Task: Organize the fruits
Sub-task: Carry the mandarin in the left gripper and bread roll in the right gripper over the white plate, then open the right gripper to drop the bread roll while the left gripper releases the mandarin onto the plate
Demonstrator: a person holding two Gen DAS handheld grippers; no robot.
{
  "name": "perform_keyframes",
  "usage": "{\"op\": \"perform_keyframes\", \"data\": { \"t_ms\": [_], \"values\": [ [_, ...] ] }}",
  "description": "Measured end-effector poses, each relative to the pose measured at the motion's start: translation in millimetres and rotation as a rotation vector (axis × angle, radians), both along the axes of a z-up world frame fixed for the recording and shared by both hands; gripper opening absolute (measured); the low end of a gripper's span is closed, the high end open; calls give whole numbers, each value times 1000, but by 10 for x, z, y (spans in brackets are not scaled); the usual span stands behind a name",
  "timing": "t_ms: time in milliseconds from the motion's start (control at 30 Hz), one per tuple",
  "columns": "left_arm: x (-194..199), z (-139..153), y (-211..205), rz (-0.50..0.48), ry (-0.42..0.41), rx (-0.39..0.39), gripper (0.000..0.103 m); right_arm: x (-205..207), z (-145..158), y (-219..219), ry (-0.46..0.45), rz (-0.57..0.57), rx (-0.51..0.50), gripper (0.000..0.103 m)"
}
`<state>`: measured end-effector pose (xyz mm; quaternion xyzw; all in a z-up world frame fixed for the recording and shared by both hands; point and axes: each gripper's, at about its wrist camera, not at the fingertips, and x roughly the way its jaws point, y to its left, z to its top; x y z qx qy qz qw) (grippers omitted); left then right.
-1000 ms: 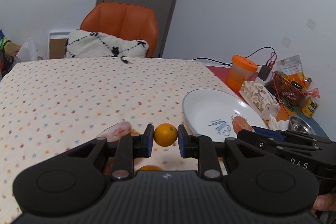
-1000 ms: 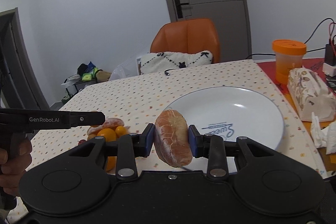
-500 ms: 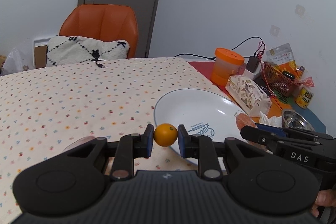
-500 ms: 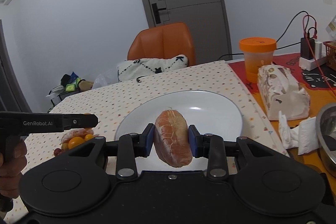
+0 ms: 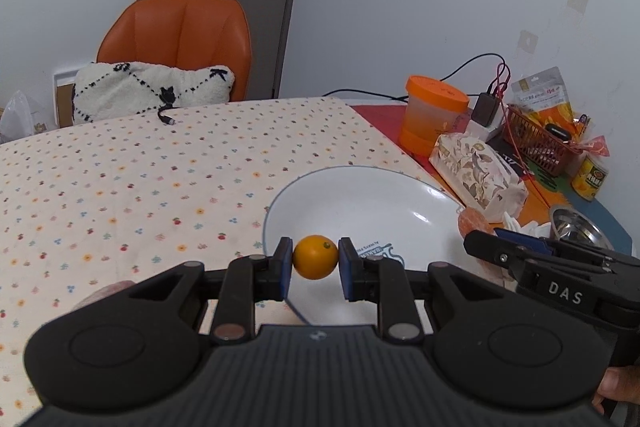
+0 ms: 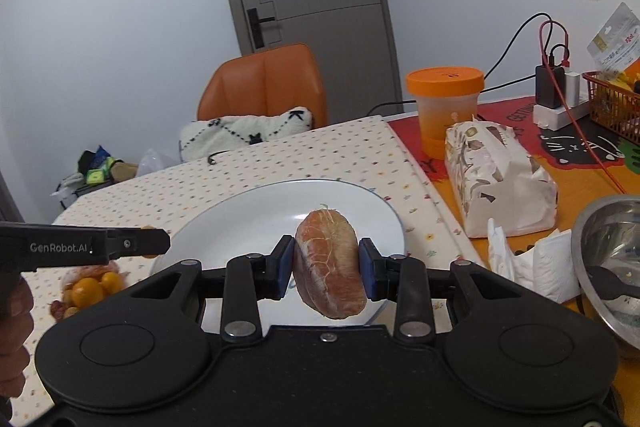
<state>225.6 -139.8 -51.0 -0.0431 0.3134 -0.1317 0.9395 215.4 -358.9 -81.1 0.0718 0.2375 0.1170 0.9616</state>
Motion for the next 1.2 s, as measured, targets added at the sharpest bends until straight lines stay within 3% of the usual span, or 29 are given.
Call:
{"op": "perform_keyframes", "data": {
  "t_ms": [467,733,833,900,1033,1200],
  "values": [
    [171,-175,-138,20,41,27,23,109,-101,95,3,-73,-83,38],
    [146,-157,-134,36,31,54,29,-2,-42,135,-17,-58,-65,52],
    [107,-112,-97,41,25,50,33,-67,-19,126,-33,-38,-32,68],
    [77,-81,-84,56,22,62,47,-108,0,124,-48,-28,-18,77],
    [-14,-10,-27,65,-2,61,60,-158,-1,119,-41,-4,-1,80],
    [-145,55,67,82,-38,72,80,-213,-26,134,-40,13,30,97]
  ]
}}
